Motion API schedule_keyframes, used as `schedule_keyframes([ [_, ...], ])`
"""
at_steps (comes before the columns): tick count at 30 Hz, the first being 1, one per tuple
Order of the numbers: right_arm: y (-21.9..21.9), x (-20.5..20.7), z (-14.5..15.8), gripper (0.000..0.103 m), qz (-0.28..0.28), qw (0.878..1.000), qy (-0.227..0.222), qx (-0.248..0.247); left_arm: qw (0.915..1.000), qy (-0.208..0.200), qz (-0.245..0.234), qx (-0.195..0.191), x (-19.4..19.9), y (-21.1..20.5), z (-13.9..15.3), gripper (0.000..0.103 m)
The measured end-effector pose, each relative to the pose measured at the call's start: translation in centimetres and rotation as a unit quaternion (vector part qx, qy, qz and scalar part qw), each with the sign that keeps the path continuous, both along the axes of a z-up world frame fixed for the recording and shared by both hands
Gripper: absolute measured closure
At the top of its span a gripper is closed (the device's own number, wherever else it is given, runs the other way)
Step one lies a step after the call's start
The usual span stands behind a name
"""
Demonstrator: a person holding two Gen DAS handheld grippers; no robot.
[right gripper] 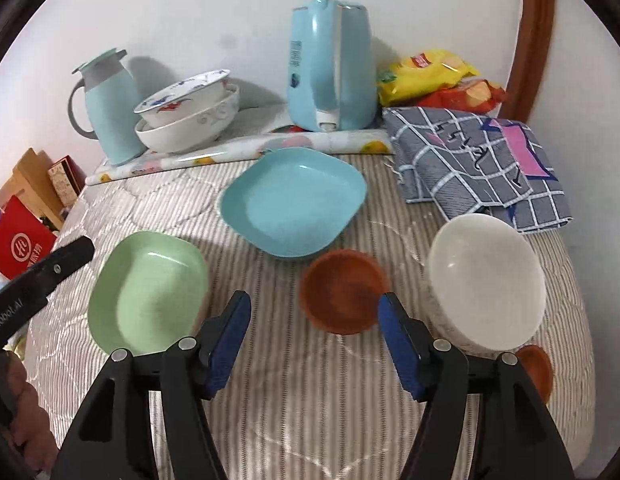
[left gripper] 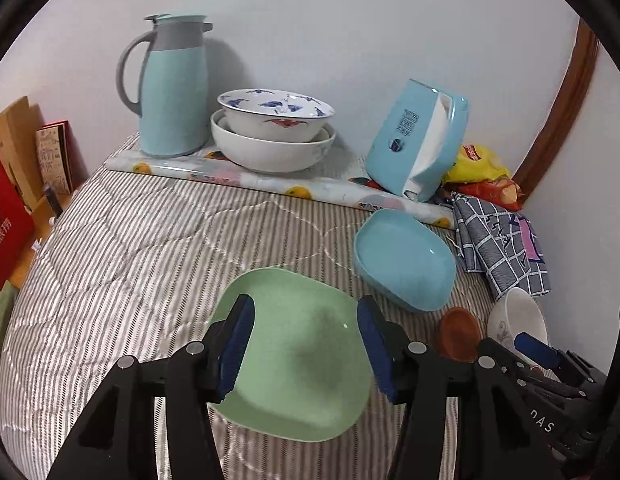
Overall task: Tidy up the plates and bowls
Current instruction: 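Open both grippers to release the green plate, then grasp the rim of the light-blue square plate with both grippers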
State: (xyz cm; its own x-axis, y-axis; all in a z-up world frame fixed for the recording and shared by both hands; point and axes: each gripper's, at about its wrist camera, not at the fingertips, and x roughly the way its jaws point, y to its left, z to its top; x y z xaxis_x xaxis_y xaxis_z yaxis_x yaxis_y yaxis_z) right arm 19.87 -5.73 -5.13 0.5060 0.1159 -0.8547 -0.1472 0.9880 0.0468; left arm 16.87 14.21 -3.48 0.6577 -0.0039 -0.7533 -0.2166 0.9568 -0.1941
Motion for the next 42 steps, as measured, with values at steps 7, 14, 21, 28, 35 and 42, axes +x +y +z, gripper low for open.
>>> schedule_keyframes([
  [7,-1.7,1.0,0.2,0.038,-0.007,1.000,-0.005,0.010,0.9997,0.011,-0.019,0.009,1.7,-1.8,-0.1,0.052],
  [14,-2.4,2.3,0.4,0.038,-0.009,1.000,-0.014,0.021,0.9994,0.016,-0.030,0.009,3.4,-2.8,-0.9,0.052],
  [21,-3.4,4.1,-0.5,0.038,-0.019,0.999,-0.006,0.035,0.9992,0.024,-0.031,-0.006,5.8,-2.9,-2.3,0.052],
  [28,-3.4,6.7,-1.8,0.049,-0.016,0.999,0.003,0.047,0.9987,0.036,-0.037,0.001,8.6,-3.5,-3.6,0.052],
  [35,-2.2,9.6,-3.0,0.060,-0.013,0.999,0.014,0.026,0.9983,0.041,-0.043,-0.001,10.7,-3.3,-4.4,0.052],
  [42,-1.4,11.2,-3.9,0.065,-0.016,1.000,0.024,0.013,0.9976,0.047,-0.050,-0.001,12.9,-3.4,-5.2,0.053],
])
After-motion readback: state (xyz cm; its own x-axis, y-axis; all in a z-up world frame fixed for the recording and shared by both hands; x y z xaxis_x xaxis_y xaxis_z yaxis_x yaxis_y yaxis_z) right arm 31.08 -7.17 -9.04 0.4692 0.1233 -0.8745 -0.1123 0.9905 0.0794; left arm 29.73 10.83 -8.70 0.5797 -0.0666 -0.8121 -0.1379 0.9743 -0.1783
